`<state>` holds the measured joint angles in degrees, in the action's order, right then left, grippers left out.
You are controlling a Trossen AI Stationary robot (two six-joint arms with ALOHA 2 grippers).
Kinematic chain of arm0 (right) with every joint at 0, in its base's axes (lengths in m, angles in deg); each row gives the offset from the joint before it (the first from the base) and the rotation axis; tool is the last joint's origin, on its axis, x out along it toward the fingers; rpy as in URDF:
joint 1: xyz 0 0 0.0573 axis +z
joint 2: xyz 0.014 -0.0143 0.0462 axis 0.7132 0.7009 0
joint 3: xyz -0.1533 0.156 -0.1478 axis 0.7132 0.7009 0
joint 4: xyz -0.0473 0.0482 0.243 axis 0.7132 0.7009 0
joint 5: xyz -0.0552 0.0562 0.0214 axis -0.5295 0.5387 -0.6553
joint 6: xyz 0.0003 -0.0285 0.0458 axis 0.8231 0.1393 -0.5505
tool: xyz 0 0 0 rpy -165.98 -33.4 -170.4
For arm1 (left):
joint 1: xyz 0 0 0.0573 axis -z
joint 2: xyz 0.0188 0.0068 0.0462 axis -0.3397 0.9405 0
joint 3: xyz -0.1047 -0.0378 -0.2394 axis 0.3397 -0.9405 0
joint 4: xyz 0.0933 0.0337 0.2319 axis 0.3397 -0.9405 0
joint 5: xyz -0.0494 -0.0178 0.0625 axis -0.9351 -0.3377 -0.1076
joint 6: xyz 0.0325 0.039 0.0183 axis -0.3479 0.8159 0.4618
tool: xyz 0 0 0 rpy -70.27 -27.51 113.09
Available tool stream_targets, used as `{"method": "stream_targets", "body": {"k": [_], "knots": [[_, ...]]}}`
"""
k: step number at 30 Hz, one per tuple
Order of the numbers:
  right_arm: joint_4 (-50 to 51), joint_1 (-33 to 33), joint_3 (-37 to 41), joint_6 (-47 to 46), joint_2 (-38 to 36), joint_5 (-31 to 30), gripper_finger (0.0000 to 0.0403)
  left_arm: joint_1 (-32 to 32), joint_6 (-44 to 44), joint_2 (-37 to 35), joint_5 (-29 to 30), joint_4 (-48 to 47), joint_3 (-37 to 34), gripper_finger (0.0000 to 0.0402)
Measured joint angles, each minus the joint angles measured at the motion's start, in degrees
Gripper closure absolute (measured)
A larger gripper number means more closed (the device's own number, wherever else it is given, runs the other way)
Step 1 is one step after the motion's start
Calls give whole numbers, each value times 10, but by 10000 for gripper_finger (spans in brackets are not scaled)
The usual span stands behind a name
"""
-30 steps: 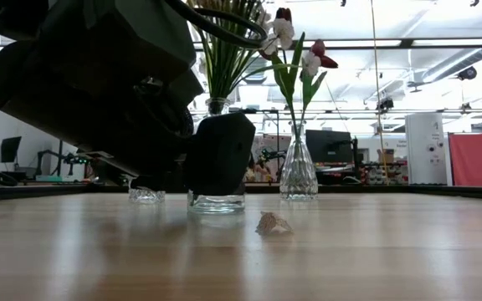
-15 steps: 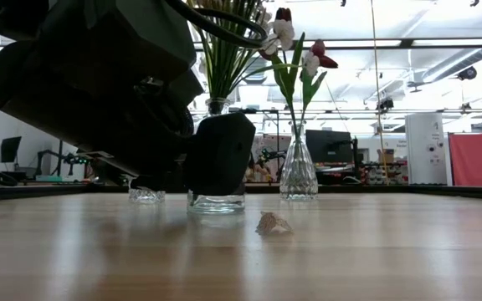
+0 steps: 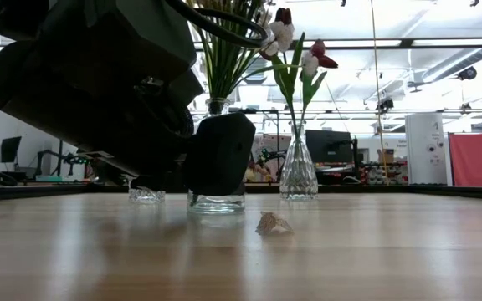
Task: Sort flowers into vase by color
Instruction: Put the white flower into the top transparent vase
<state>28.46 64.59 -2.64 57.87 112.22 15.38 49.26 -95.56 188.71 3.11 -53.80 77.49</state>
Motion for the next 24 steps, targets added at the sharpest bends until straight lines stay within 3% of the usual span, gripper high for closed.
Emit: {"method": "stream_targets", "body": {"k": [24], "knots": [[-14, -5, 7, -1, 36, 13, 390, -2, 5, 0, 0, 4, 0, 104]]}}
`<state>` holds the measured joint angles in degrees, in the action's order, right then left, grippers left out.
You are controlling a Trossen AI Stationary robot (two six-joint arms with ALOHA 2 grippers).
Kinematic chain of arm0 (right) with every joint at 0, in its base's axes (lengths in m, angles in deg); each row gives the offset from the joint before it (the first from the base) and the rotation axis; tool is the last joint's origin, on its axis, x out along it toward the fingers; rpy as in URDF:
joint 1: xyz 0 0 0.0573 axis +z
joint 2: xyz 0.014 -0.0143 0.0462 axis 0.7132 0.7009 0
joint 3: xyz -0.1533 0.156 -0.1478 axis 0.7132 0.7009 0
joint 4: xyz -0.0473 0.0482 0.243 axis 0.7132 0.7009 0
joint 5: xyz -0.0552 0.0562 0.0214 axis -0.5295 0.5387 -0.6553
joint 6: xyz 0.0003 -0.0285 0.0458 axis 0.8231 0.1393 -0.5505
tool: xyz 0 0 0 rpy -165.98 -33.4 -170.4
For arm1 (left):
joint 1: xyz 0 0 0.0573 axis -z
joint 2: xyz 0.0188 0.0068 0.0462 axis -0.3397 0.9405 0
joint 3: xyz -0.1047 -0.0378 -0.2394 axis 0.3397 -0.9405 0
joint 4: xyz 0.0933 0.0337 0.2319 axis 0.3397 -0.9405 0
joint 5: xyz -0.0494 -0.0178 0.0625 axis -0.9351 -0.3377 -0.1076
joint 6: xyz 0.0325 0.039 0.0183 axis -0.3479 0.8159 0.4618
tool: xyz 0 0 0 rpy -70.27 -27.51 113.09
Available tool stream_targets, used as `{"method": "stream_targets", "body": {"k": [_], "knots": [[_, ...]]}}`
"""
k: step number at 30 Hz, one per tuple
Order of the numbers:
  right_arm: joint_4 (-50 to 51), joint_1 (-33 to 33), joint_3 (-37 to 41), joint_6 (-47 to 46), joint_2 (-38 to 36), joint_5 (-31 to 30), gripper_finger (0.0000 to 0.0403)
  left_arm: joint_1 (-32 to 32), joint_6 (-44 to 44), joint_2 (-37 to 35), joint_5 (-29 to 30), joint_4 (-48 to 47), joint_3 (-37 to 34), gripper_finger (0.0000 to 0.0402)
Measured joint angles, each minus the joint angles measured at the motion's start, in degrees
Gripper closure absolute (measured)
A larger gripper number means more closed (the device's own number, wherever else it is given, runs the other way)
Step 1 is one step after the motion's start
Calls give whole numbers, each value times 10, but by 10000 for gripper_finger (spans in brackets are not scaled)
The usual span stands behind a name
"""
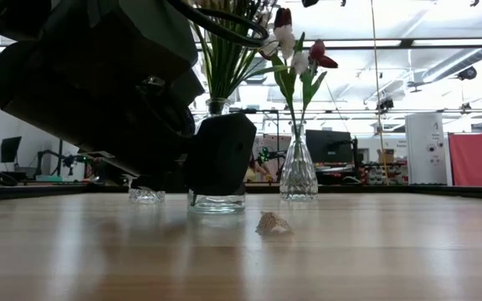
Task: Sort flowers into vase by color
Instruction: Put the white flower into the top transparent vase
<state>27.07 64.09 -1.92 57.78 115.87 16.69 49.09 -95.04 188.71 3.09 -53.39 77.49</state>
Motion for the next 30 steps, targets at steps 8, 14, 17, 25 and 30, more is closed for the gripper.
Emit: {"method": "stream_targets", "body": {"k": [8, 14, 17, 25, 30], "knots": [[-2, 0, 0, 5, -2, -5, 390, 0, 1, 0, -2, 0, 0, 104], [6, 2, 2, 10, -17, -5, 390, 0, 2, 0, -3, 1, 0, 104], [10, 5, 2, 16, -23, -5, 389, 0, 2, 0, -4, 0, 0, 104], [37, 14, 2, 5, -32, -52, 294, 0, 2, 0, -4, 0, 0, 104], [51, 25, 2, 1, -43, -80, 231, 0, 2, 0, -4, 0, 0, 104]]}}
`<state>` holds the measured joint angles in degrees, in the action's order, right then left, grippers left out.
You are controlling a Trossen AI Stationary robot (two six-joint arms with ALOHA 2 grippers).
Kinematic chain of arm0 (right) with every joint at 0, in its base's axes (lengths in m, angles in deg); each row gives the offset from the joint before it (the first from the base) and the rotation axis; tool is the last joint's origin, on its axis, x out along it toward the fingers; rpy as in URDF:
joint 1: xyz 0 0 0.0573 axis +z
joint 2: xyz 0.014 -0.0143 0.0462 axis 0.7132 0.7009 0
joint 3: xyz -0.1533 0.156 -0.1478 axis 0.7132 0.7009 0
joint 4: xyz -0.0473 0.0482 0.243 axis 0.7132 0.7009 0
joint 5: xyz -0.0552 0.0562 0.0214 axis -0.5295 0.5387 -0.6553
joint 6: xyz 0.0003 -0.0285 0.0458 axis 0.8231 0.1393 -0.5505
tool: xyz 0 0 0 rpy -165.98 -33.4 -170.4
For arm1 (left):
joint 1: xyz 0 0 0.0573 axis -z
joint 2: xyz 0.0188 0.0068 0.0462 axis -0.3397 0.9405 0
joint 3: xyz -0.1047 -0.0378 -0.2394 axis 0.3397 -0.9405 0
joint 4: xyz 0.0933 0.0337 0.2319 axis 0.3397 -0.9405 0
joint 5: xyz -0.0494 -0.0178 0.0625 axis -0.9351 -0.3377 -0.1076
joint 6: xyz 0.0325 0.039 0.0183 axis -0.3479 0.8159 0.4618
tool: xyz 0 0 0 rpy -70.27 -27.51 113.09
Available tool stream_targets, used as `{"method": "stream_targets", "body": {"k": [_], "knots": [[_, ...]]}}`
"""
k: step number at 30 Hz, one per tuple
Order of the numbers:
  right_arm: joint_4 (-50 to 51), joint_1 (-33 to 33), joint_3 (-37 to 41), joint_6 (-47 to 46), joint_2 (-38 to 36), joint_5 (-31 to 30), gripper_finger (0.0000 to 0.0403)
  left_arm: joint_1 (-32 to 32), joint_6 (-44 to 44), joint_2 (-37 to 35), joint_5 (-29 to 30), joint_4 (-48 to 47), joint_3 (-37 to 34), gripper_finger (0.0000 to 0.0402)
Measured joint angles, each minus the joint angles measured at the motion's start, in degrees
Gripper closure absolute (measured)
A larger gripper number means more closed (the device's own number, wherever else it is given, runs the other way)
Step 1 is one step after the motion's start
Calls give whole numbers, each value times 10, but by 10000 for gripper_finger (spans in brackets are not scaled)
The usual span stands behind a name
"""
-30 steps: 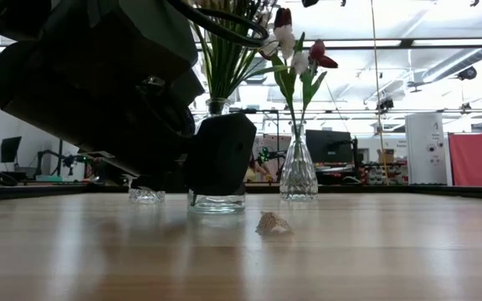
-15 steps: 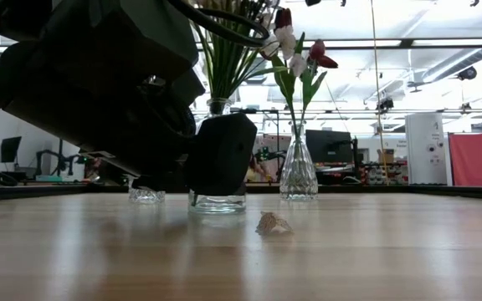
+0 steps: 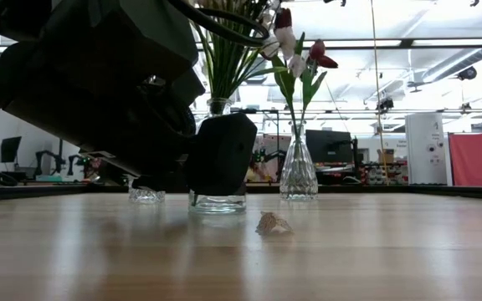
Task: Sort flowers into vase by color
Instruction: Put the white flower into the top transparent vase
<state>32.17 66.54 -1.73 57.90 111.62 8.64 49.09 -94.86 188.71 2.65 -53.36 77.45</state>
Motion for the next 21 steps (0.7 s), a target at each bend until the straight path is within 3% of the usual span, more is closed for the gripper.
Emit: {"method": "stream_targets", "body": {"k": [5, 12, 17, 21], "knots": [[57, 1, -11, -32, -24, -1, 202, 0, 0, 0, 0, 0, 0, 104], [73, 1, -36, -36, -22, -1, 198, 0, 0, 0, 0, 0, 0, 104], [74, -6, -59, -30, 11, -1, 202, 0, 0, 0, 0, 0, 0, 104], [74, -8, -78, -24, 29, -1, 228, 0, 1, 0, 0, 2, 0, 104]]}}
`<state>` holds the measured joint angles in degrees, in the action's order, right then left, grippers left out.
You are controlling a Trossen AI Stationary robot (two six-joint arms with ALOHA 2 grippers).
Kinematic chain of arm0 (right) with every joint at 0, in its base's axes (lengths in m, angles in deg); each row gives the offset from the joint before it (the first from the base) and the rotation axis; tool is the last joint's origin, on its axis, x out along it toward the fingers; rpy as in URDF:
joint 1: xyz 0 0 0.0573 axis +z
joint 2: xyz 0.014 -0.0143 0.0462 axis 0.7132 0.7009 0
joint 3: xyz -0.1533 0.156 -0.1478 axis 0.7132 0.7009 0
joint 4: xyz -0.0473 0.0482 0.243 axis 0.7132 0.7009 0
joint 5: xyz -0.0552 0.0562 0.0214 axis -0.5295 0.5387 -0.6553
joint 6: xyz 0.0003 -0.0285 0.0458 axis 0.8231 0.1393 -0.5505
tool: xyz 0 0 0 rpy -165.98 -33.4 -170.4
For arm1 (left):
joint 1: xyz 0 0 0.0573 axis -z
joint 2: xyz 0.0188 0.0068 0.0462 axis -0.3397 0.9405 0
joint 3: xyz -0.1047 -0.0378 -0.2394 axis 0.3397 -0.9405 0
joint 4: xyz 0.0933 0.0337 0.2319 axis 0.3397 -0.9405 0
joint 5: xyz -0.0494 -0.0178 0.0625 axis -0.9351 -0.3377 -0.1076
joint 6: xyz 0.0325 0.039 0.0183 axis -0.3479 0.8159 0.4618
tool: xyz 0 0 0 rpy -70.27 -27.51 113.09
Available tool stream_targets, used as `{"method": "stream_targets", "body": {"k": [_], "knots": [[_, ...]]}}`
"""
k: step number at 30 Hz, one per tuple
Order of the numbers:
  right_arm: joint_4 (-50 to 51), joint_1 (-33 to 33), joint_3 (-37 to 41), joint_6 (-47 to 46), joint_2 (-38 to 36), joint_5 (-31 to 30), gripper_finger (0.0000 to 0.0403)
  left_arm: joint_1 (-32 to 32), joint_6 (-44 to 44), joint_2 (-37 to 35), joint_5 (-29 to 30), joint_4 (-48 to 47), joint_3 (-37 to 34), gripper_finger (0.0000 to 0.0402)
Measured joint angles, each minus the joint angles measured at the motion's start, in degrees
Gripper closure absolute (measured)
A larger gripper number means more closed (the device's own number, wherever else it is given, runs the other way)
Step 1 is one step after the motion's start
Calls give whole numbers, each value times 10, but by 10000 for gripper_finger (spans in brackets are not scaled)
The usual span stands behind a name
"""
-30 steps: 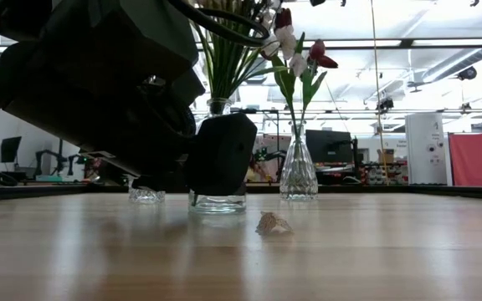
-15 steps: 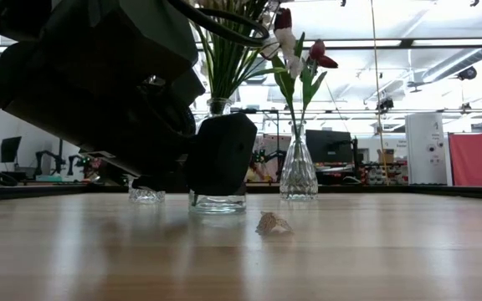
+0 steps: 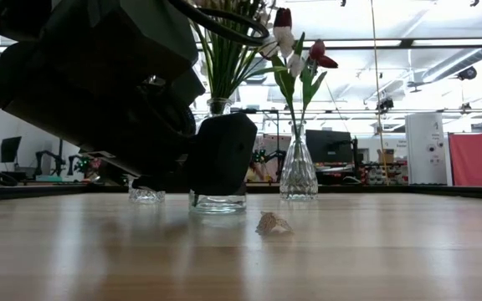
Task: Sort flowers into vase by color
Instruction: Put the white flower into the top transparent vase
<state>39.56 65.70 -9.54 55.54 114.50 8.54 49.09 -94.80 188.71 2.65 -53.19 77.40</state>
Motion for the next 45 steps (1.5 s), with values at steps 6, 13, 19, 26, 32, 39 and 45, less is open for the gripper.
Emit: {"method": "stream_targets", "body": {"k": [6, 13, 19, 26, 32, 39, 45], "knots": [[14, 0, -14, 3, 2, 0, 329, 0, 1, 0, 0, 0, 0, 104], [23, -1, -17, -7, 3, 2, 388, 0, 1, 0, 0, 0, 0, 104], [24, -3, -16, -7, 3, 8, 389, 0, 1, 0, 0, 0, 0, 104], [24, -17, -16, -19, 3, 39, 390, 0, 1, 0, 0, 0, 0, 104], [25, -22, -15, -22, 8, 51, 390, 0, 1, 0, 0, 0, 0, 104], [29, -33, -17, -25, 33, 67, 390, 0, 1, 0, -1, 0, 0, 104], [26, -34, -18, -28, 48, 73, 390, 0, 1, 0, -1, 0, 0, 104]]}}
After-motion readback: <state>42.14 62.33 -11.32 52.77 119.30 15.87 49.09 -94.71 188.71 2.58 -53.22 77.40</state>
